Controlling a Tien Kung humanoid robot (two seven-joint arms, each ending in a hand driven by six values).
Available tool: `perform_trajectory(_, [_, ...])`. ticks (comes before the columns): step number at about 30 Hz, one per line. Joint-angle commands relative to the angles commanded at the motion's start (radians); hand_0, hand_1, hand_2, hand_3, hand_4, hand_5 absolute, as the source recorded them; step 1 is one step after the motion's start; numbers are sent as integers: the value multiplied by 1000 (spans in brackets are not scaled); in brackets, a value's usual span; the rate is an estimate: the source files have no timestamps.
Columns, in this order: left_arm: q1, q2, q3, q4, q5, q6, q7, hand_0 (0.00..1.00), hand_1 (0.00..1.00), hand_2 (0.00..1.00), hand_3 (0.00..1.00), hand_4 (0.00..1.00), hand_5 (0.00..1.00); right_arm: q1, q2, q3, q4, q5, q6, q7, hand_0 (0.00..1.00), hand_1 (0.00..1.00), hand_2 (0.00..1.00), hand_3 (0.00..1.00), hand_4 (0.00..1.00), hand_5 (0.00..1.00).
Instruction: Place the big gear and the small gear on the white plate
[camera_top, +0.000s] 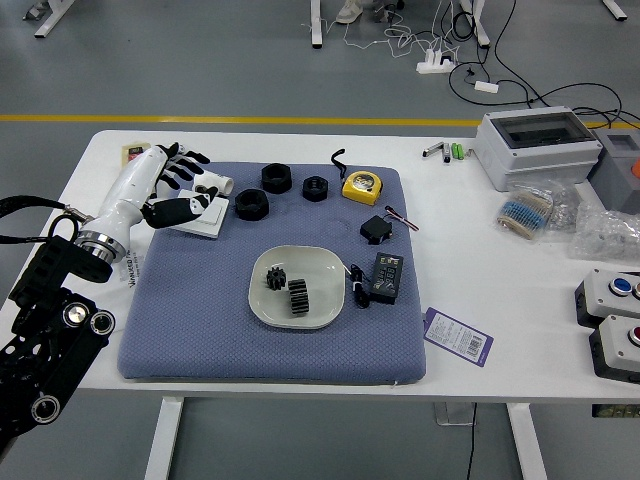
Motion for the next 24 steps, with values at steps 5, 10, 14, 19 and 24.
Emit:
perform_trajectory(5, [46,-46,-62,-9,-210,37,-27,477,572,616,632,794,386,1,1,-1,0,1,-1,0,618,623,725,543,756,717])
perform_trajectory(10, [82,-80,-103,-14,-342,23,-47,477,572,616,632,794,386,2,2,-2,0,0,-1,0,618,623,725,543,756,717])
perform_trajectory(14, [103,-99,-125,-17,-408,14,-67,568,623,704,663,823,451,2,2,-3,0,-2,0,0,618,624,725,543,755,715])
perform_trajectory(19, [118,-106,-132,-18,-469,37,-91,684,700,794,769,848,507,4,1,-2,0,-4,0,0,618,622,724,543,754,716])
perform_trajectory(24, [133,-107,-132,-15,-507,60,-125,714,727,819,780,860,546,3,1,1,0,-4,0,1,618,624,724,543,754,716])
